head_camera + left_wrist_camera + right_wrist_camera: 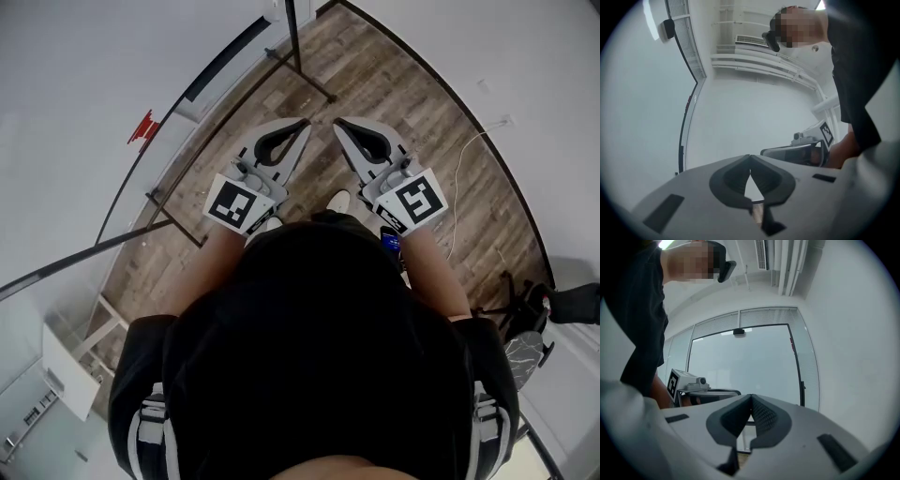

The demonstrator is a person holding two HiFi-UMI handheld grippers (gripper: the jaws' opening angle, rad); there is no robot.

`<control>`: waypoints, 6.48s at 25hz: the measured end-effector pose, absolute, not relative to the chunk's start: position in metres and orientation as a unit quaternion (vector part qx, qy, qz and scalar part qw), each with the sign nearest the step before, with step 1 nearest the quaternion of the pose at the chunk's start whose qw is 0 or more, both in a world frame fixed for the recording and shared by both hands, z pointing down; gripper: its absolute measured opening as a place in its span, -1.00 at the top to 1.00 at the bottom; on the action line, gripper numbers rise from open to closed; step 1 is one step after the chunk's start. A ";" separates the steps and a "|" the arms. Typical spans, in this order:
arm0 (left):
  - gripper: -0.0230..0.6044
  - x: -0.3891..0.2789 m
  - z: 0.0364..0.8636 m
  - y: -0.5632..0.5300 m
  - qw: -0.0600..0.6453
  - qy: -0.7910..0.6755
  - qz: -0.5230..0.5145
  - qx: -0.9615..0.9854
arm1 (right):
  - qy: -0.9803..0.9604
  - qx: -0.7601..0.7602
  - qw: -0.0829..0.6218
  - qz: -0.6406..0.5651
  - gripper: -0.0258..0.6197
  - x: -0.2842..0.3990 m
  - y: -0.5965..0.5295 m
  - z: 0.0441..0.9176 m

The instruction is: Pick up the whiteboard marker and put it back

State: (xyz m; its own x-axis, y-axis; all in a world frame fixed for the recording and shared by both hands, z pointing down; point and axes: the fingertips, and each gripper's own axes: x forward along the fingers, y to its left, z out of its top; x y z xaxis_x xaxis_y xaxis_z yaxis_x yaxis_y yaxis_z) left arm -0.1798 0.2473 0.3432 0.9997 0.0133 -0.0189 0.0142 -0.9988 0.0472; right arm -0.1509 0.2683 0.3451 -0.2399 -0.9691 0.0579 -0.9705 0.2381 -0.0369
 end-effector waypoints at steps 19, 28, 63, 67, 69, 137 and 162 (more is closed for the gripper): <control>0.91 -0.091 0.344 0.256 0.018 -0.035 0.009 0.999 | -0.810 0.585 0.004 0.045 0.93 -0.052 0.278 0.353; 0.91 -0.070 0.348 0.255 0.020 -0.047 0.015 0.999 | -0.816 0.575 0.004 0.050 0.93 -0.027 0.266 0.355; 0.91 -0.011 0.368 0.005 0.047 -0.073 -0.003 0.996 | -0.827 0.555 0.041 0.072 0.93 0.021 0.027 0.369; 0.91 -0.011 0.371 -0.024 0.051 -0.072 -0.004 0.996 | -0.826 0.556 0.049 0.074 0.93 0.018 0.001 0.372; 0.91 -0.012 0.375 -0.036 0.052 -0.070 -0.004 0.996 | -0.824 0.560 0.050 0.077 0.93 0.019 -0.010 0.376; 0.92 0.044 0.458 -0.192 0.058 -0.457 -0.003 0.887 | -0.864 0.367 0.181 0.293 0.68 0.102 -0.243 0.595; 0.92 0.009 0.458 -0.191 0.065 -0.439 0.011 0.896 | -0.830 0.428 0.168 0.316 0.70 0.090 -0.253 0.611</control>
State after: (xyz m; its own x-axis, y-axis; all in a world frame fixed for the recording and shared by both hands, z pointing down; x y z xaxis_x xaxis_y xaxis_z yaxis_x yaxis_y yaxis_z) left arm 0.0094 -0.1907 0.4584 0.6140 -0.7856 0.0769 -0.7885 -0.6059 0.1059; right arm 0.0902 -0.2534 0.6112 -0.5774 -0.6036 0.5497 -0.8164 0.4349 -0.3800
